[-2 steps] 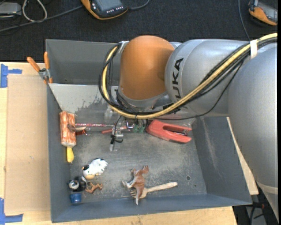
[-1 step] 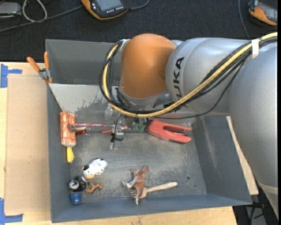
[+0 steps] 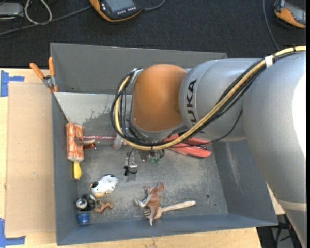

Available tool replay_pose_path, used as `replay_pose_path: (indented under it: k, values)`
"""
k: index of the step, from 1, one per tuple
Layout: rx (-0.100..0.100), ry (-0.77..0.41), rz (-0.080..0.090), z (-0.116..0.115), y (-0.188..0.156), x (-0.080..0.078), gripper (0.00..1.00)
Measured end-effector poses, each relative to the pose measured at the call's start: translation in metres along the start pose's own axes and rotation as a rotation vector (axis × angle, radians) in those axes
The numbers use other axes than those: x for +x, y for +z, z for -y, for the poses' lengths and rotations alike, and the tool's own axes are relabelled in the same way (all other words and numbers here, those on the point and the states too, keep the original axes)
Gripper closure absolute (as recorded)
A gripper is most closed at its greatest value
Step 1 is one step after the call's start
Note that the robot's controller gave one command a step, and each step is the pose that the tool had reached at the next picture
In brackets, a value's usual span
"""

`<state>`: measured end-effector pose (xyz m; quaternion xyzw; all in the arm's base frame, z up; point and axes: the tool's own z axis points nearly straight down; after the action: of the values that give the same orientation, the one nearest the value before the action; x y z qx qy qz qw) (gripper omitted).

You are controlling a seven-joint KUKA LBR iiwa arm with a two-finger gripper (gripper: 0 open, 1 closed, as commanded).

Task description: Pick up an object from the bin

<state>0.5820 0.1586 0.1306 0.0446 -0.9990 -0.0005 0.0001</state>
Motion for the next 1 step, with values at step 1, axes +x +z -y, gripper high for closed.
replay_pose_path:
  k: [1]
  values:
    - [-0.001,-0.050,0.006,0.0440,0.0617,0.0388,0.00]
